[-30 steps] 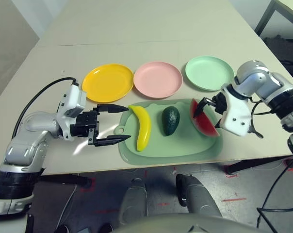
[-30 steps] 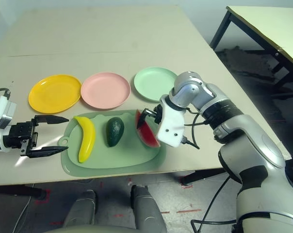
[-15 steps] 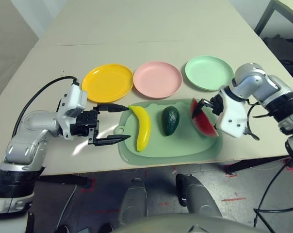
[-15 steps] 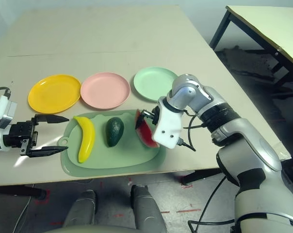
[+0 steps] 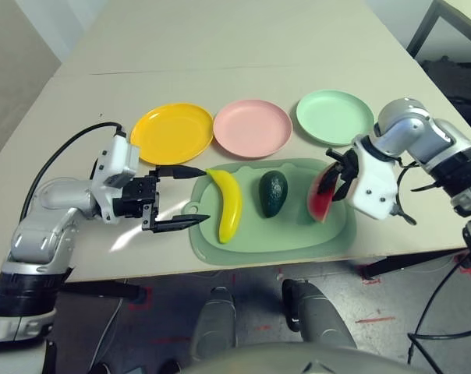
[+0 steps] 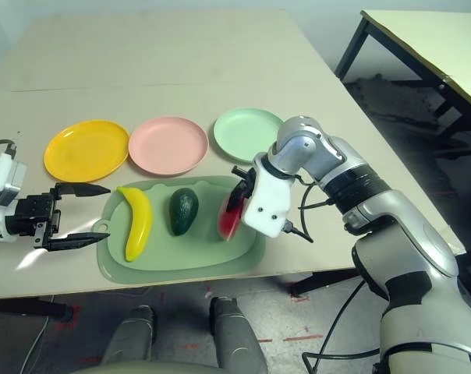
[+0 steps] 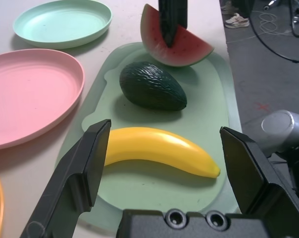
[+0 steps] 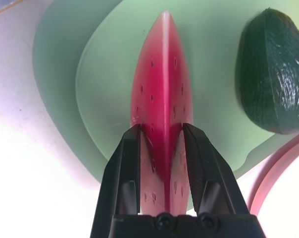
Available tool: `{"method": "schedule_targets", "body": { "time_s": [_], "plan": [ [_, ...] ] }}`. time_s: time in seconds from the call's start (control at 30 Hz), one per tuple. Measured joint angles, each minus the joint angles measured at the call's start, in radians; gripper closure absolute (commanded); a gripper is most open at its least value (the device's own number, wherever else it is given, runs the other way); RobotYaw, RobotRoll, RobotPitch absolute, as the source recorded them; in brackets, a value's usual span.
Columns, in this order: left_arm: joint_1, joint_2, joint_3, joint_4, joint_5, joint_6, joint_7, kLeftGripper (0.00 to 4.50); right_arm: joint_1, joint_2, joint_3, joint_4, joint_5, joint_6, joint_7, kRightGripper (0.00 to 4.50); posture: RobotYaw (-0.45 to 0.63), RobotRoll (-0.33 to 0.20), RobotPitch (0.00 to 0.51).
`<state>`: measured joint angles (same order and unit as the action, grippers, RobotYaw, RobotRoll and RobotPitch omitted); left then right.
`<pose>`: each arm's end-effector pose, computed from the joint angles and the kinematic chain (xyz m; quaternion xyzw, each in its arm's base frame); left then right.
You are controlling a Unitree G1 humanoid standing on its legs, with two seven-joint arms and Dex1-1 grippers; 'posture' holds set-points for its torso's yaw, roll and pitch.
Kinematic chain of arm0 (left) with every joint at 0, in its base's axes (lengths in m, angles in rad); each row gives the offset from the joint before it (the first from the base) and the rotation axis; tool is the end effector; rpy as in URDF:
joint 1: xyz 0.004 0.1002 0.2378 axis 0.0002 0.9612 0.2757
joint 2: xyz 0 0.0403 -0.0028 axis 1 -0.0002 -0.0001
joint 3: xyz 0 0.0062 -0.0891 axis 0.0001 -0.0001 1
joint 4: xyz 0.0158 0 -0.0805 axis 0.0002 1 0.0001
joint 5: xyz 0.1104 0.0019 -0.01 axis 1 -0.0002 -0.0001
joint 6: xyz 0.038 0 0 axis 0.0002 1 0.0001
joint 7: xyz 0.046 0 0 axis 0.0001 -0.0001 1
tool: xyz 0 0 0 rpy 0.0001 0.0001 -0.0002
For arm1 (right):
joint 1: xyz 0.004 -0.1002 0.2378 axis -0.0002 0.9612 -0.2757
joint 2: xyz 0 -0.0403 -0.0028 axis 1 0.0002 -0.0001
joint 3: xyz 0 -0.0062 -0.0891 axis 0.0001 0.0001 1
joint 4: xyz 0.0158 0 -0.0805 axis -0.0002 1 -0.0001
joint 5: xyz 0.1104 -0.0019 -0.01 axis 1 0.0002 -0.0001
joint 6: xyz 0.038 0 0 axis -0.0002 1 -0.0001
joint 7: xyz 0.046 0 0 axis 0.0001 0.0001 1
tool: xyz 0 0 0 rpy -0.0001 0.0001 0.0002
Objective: Place the fruits into color-matched plates.
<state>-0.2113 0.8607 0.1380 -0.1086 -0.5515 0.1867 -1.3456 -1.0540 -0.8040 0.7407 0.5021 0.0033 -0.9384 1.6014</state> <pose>0.2361 0.2745 0.1965 0.1794 0.0171 -0.5984 0.7807 0.3070 -0.1556 0.2376 -0.6606 -0.0376 0.7138 0.2297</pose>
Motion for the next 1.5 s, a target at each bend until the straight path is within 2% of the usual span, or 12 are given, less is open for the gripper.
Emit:
{"method": "schedule_targets", "body": {
  "time_s": [0.27, 0.3, 0.4, 0.87, 0.93, 1.0, 1.33, 1.4, 1.5],
  "plan": [
    [-0.004, -0.007, -0.003, 0.017, 0.003, -0.014, -0.001, 0.0, -0.032, -0.015, 0.013, -0.027, 0.034, 0.1, 0.005, 3.33, -0.01, 0.0, 0.154],
    [-0.006, -0.008, -0.005, 0.021, 0.004, -0.016, -0.001, 0.0, -0.053, -0.021, 0.018, -0.031, 0.042, 0.111, 0.003, 3.47, -0.01, 0.0, 0.154],
    [-0.011, -0.011, -0.005, 0.031, 0.012, -0.021, -0.004, 0.0, -0.104, -0.048, 0.035, -0.038, 0.074, 0.136, 0.004, 4.48, -0.01, 0.0, 0.154],
    [-0.014, -0.015, -0.006, 0.031, 0.021, -0.028, -0.007, 0.0, -0.111, -0.069, 0.101, -0.08, 0.133, 0.179, 0.005, 4.48, -0.01, 0.0, 0.156],
    [-0.014, -0.014, -0.006, 0.031, 0.022, -0.028, -0.008, 0.0, -0.111, -0.069, 0.102, -0.081, 0.133, 0.18, 0.005, 4.12, -0.01, 0.0, 0.156],
    [-0.014, -0.014, -0.006, 0.031, 0.022, -0.028, -0.011, 0.0, -0.111, -0.074, 0.107, -0.09, 0.136, 0.184, 0.005, 3.56, -0.01, 0.0, 0.155],
    [-0.014, -0.012, -0.005, 0.045, 0.027, -0.037, -0.025, 0.0, -0.127, -0.138, 0.128, -0.189, 0.188, 0.328, 0.005, 0.02, -0.02, 0.0, 0.156],
    [-0.014, -0.012, -0.005, 0.049, 0.029, -0.037, -0.026, 0.0, -0.128, -0.153, 0.132, -0.209, 0.196, 0.373, 0.005, 0.02, -0.02, 0.0, 0.157],
    [-0.014, -0.012, -0.006, 0.054, 0.035, -0.044, -0.033, 0.0, -0.117, -0.15, 0.095, -0.272, 0.204, 0.543, 0.006, 0.02, -0.02, 0.0, 0.157]
  ]
}}
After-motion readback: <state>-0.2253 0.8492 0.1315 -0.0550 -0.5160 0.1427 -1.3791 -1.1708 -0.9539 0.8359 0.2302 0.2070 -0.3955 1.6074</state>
